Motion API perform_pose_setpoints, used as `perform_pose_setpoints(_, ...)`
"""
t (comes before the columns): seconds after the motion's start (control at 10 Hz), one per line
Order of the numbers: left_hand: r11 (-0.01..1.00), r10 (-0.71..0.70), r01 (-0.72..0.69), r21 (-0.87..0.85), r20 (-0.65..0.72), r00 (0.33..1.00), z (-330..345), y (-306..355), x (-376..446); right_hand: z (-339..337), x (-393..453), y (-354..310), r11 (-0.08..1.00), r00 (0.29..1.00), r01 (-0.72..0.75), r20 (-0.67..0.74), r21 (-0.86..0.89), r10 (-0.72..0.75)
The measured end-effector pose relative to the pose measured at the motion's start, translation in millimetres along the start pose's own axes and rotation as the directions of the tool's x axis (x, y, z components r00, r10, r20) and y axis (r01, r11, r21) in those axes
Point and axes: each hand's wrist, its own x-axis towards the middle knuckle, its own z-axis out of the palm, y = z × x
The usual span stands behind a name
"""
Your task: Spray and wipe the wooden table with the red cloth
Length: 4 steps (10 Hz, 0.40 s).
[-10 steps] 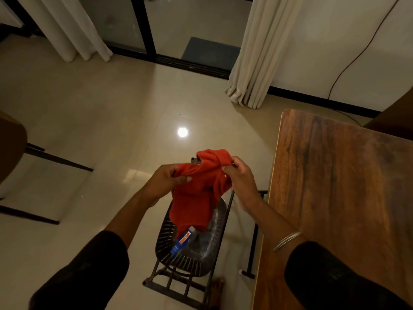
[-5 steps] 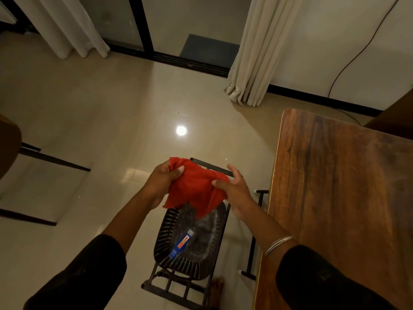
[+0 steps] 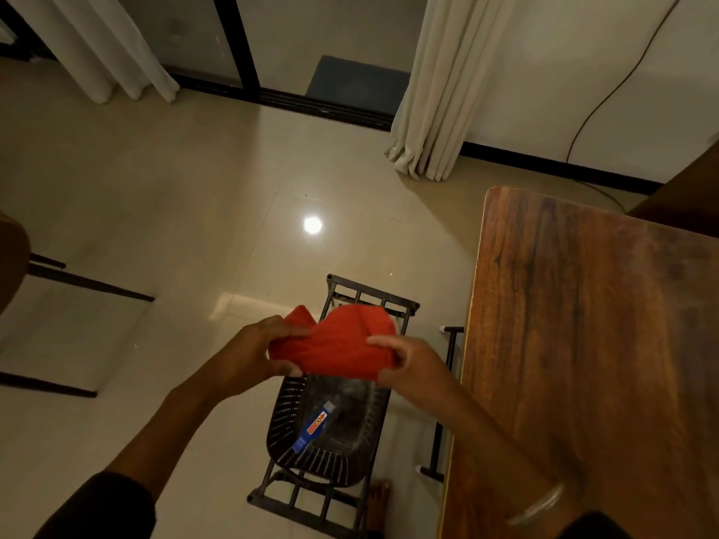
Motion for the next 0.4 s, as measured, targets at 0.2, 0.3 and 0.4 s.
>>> perform_pose_setpoints(0.2,0.977,0.011,-0.048,0.209,0.177,0.984,-1,1,26,9,5,4,0.845,0.993,-0.044,-0.113,-0.532,-0.019)
perform_pose_setpoints(0.3,0.975,-0.063,0.02,0.223,0.189,0.98,7,-4,61,0,33,2,0.876,0.998,-0.068,-0.049,-0.478,0.051)
perform_pose_setpoints(0.4,0.957,-0.202,0.173,0.232,0.11,0.973,25,-4,100,-8,62,4,0.908,0.993,-0.114,-0.062,-0.402,0.097)
